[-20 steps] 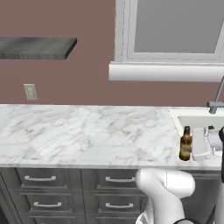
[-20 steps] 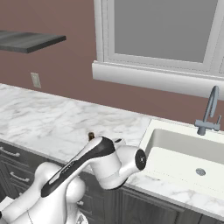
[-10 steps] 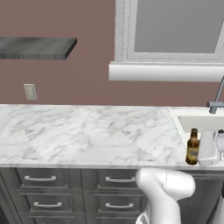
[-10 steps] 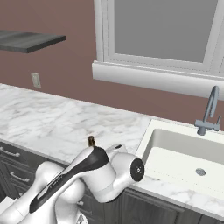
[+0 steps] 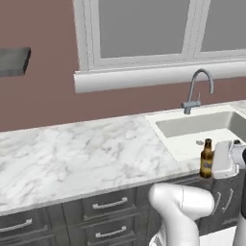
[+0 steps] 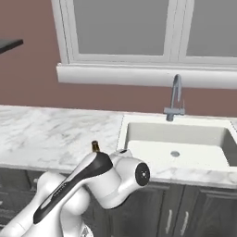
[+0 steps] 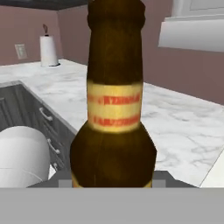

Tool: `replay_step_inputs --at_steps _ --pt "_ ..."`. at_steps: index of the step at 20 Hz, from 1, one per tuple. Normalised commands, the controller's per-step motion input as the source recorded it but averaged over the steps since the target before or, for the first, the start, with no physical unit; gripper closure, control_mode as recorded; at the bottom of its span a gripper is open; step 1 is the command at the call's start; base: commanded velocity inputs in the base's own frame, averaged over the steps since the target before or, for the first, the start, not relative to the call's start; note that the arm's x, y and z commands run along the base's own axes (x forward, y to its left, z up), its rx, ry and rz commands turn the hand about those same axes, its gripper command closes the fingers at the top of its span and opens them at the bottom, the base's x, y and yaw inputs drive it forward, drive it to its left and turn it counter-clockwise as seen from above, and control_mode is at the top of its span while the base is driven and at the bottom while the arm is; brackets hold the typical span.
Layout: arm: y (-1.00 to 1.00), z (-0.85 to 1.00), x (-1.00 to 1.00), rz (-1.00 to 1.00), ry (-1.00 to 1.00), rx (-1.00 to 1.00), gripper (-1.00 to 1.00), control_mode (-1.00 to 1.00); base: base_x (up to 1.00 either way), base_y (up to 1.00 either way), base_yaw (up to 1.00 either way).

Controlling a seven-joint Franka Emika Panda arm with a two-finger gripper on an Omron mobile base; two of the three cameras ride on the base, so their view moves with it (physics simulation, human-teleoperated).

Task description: Place the drinks on the dining counter in a tight cluster.

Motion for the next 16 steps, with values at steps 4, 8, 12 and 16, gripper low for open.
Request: replay_step_inputs --at_steps 4,8,12,16 --pt "0.00 0.00 0.00 0.00 0.00 0.00 1.00 1.00 -0.06 0.05 -0.90" --pt "0.00 0.00 0.00 0.00 0.00 0.00 1.00 1.00 0.00 0.05 -0.96" --pt "0.00 0.00 0.00 0.00 0.00 0.00 1.00 1.00 0.00 0.05 -0.96" --pt "0.00 0.00 0.00 0.00 0.00 0.00 1.00 1.00 0.00 0.05 -0.97"
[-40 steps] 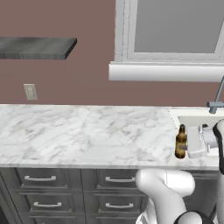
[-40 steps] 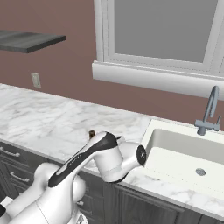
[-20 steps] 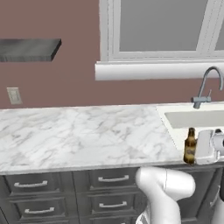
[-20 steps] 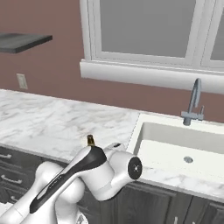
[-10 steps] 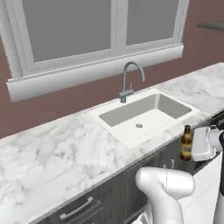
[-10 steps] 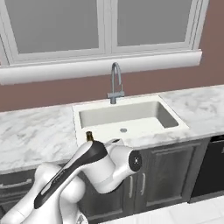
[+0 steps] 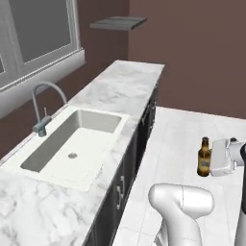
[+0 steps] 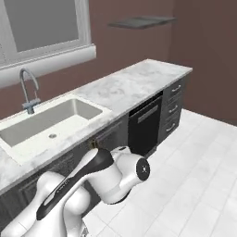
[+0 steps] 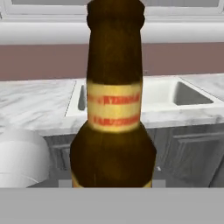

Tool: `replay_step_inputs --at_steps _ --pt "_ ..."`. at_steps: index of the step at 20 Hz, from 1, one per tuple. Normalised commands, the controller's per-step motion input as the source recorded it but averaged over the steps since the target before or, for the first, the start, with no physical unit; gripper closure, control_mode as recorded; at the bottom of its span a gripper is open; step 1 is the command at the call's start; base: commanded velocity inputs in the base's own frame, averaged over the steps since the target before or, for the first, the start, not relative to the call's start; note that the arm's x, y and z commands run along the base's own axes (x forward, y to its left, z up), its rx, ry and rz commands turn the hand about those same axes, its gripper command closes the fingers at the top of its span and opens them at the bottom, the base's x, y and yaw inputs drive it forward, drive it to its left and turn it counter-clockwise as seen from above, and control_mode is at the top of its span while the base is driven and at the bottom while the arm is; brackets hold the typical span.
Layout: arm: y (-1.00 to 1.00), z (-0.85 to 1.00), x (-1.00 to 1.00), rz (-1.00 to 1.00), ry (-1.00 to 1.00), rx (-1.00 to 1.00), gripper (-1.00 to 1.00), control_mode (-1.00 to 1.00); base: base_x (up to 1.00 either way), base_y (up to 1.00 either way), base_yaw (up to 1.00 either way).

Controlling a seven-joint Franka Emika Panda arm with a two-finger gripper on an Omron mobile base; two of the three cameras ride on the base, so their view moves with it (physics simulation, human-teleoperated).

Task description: Place the drinks on the dining counter in a tight cluster.

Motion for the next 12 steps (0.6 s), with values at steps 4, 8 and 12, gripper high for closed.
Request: replay_step_inputs --at_steps 4,8,12 --pt "0.00 0.00 0.00 0.00 0.00 0.00 1.00 1.00 0.00 0.05 -0.98" --pt "0.00 0.00 0.00 0.00 0.00 0.00 1.00 1.00 0.00 0.03 -1.00" --pt "0.00 0.00 0.00 0.00 0.00 0.00 1.00 1.00 0.09 0.10 -0.92"
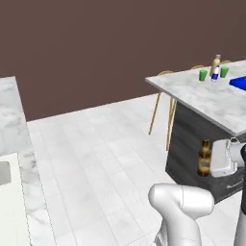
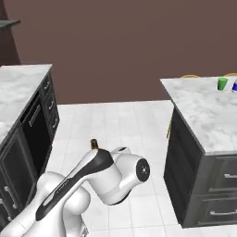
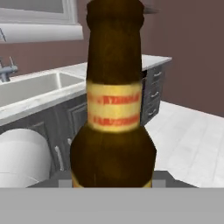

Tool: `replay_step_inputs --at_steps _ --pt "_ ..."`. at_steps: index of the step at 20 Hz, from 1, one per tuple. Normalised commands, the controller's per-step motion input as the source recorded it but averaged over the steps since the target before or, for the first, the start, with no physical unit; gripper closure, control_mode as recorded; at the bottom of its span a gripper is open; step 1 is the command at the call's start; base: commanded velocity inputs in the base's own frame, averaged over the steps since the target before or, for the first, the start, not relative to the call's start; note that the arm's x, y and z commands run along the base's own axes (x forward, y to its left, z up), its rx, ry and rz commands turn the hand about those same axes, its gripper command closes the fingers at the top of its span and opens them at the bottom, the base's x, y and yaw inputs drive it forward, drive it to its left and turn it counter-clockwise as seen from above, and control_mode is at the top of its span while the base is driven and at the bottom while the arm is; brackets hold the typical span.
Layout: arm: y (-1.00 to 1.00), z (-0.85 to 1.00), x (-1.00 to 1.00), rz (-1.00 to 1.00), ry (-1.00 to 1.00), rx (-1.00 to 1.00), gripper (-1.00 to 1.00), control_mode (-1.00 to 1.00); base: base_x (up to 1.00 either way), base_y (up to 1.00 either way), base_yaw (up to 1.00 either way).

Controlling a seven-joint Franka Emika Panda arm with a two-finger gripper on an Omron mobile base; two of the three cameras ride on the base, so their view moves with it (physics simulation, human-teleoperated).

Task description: Place the drinks on the dining counter in a tight cluster.

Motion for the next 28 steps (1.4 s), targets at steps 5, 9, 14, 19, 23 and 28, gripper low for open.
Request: replay_step_inputs --at_steps 5,9,14,19,23,28 --pt "0.00 0.00 0.00 0.00 0.00 0.00 1.00 1.00 0.56 0.26 -0.50" --pt "0.00 0.00 0.00 0.00 0.00 0.00 1.00 1.00 0.77 0.23 -0.22" --pt "0.00 0.00 0.00 0.00 0.00 0.00 1.00 1.00 0.93 0.13 0.00" --pt "0.00 0.00 0.00 0.00 0.00 0.00 1.00 1.00 0.80 0.02 -0.06" --pt "0.00 0.00 0.00 0.00 0.00 0.00 1.00 1.00 0.57 0.00 -0.29" --pt "0.00 0.00 0.00 0.00 0.00 0.00 1.00 1.00 0.58 0.00 -0.29"
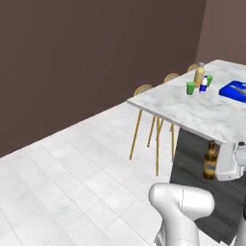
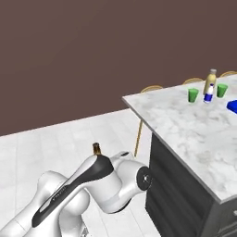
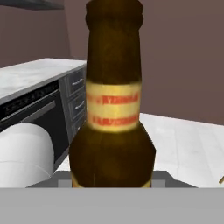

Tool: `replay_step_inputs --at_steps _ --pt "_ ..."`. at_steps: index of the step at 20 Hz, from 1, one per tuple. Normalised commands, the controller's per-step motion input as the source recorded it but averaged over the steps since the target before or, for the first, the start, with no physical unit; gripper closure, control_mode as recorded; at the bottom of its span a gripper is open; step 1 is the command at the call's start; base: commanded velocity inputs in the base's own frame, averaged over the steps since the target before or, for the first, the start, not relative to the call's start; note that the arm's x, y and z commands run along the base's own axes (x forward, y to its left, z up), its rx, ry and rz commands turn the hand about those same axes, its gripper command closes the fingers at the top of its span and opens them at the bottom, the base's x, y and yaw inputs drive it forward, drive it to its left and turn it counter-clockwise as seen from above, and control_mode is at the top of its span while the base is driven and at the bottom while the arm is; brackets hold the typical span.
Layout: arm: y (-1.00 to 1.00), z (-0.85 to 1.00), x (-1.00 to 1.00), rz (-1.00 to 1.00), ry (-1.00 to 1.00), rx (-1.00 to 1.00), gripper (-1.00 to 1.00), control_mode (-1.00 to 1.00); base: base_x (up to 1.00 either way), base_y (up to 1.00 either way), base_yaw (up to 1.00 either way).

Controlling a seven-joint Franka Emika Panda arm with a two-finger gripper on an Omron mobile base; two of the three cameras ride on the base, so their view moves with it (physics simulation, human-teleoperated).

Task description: Place the drinks on the dining counter in a tight cluster.

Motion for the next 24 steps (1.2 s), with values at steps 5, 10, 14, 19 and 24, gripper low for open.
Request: replay_step_inputs --at_steps 5,10,14,19,24 --pt "0.00 0.00 0.00 0.00 0.00 0.00 1.00 1.00 0.68 0.00 -0.16" --pt "0.00 0.00 0.00 0.00 0.00 0.00 1.00 1.00 0.61 0.02 -0.28" --pt "0.00 0.00 0.00 0.00 0.00 0.00 1.00 1.00 0.45 0.13 -0.49" --pt "0.00 0.00 0.00 0.00 0.00 0.00 1.00 1.00 0.44 0.22 -0.52" --pt "0.00 0.00 0.00 0.00 0.00 0.00 1.00 1.00 0.67 0.23 -0.27"
